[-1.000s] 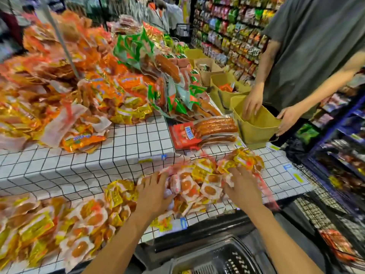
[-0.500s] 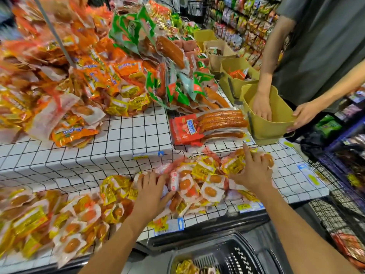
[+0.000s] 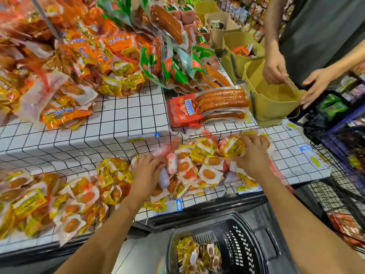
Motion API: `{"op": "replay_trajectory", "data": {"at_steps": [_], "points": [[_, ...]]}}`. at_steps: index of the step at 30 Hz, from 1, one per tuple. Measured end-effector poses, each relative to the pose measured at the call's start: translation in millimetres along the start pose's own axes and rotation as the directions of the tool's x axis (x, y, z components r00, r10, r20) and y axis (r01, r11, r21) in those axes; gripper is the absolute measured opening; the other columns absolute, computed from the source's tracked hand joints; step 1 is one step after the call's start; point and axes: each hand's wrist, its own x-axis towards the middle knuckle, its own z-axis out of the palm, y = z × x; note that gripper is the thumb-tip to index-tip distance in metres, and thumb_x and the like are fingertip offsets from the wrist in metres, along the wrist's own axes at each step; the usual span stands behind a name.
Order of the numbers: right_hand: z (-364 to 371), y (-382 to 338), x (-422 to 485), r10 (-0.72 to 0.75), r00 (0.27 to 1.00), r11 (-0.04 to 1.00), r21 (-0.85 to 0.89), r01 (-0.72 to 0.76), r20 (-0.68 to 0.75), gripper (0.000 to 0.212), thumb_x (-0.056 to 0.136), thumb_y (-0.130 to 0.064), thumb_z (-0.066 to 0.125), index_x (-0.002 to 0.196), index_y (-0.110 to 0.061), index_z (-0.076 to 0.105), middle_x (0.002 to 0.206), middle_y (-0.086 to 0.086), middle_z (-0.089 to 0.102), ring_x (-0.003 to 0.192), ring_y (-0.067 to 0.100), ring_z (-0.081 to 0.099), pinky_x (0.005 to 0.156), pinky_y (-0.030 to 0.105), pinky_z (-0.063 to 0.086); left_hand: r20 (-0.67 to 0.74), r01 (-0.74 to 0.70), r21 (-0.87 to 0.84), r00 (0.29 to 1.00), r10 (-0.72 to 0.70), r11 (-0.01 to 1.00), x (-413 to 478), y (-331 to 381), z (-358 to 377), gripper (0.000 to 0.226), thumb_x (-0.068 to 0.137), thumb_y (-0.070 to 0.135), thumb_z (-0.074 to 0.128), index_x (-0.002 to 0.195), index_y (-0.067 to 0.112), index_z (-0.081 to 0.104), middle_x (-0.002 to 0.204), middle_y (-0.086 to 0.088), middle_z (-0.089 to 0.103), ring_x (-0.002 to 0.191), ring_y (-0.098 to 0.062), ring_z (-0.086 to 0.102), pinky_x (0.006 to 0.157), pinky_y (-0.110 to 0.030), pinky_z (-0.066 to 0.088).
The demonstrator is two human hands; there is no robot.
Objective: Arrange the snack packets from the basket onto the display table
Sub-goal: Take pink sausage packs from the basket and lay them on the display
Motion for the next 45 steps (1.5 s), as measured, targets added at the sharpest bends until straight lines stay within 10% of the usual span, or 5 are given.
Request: {"op": "replay_trajectory", "data": {"at_steps": [5,18,32,45], "points": [[2,5,-3,0.009,0.984,0.991,0.129,0.014,-0.175,0.025,0.082,0.001,0.067,0.104,-0.009,0.062,0.111,0.010,0.060,0.112,0.036,0.043,0.090,0.041,0.035,-0.021,0.124,-0.138,0.992,-0.128,0.983,2,8,-8,0.015,0.097,0.014,0.057,0.102,0.016,0.072,0.091,0.006,0.055,0.091,-0.012,0.046,0.081,-0.019,0.035],[-77,-26,-22,0.185,0.895,0.872,0.488,0.041,-0.405,0.014,0.086,0.001,0.064,0.095,-0.011,0.067,0.087,0.002,0.062,0.074,0.005,0.056,0.059,0.003,0.036,-0.121,0.149,-0.353,0.972,-0.203,0.924,10,34,-56,0.011,0.099,0.016,0.055,0.100,0.021,0.065,0.096,-0.001,0.056,0.088,0.002,0.052,0.076,-0.005,0.038],[-105,-57,-42,0.119,0.905,0.777,0.606,0.171,-0.408,0.017,0.082,-0.005,0.070,0.092,-0.018,0.069,0.077,-0.012,0.065,0.069,-0.003,0.059,0.065,0.016,0.048,-0.299,0.004,-0.409,0.944,-0.138,0.912,-4,73,-99,0.027,0.099,0.018,0.056,0.094,0.045,0.056,0.094,0.011,0.054,0.091,0.003,0.055,0.077,-0.010,0.042],[-110,-75,-64,0.013,0.925,0.762,0.603,0.237,-0.380,0.018,0.083,-0.004,0.070,0.092,-0.019,0.069,0.070,-0.008,0.064,0.060,0.001,0.055,0.054,0.012,0.041,-0.277,0.057,-0.388,0.945,-0.175,0.920,6,76,-109,0.009,0.098,0.019,0.058,0.096,0.023,0.066,0.098,-0.003,0.059,0.089,-0.003,0.056,0.079,-0.023,0.045]]}}
